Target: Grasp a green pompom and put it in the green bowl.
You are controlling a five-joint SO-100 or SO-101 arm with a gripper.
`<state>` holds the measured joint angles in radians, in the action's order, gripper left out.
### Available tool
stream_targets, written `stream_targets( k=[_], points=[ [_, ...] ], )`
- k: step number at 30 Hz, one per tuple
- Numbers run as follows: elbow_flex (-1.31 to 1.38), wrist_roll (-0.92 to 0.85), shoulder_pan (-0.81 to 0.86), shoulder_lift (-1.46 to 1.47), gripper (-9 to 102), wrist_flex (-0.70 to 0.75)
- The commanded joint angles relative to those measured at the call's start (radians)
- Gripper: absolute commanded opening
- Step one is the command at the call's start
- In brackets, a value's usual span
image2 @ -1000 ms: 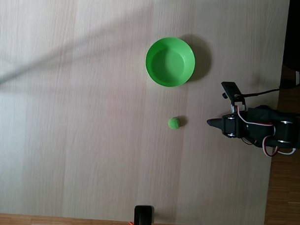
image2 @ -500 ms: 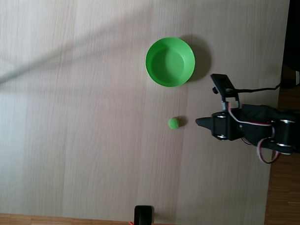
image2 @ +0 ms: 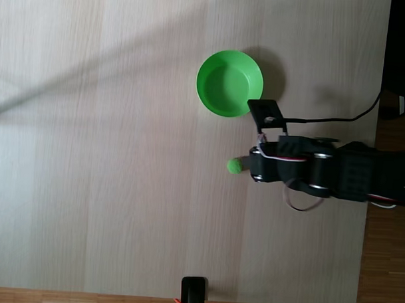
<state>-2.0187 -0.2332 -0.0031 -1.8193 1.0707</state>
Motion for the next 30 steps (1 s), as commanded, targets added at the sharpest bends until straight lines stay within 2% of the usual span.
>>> stream_targets(
  k=[1,15,30],
  points=[
    [0.051,-0.005,-0.009,0.048,1,-0.008],
    [0.055,-0.006,-0.011,0.106,14,-0.023],
    [0.204,-0.032,-0.094,0.281,15,-0.023]
  ],
)
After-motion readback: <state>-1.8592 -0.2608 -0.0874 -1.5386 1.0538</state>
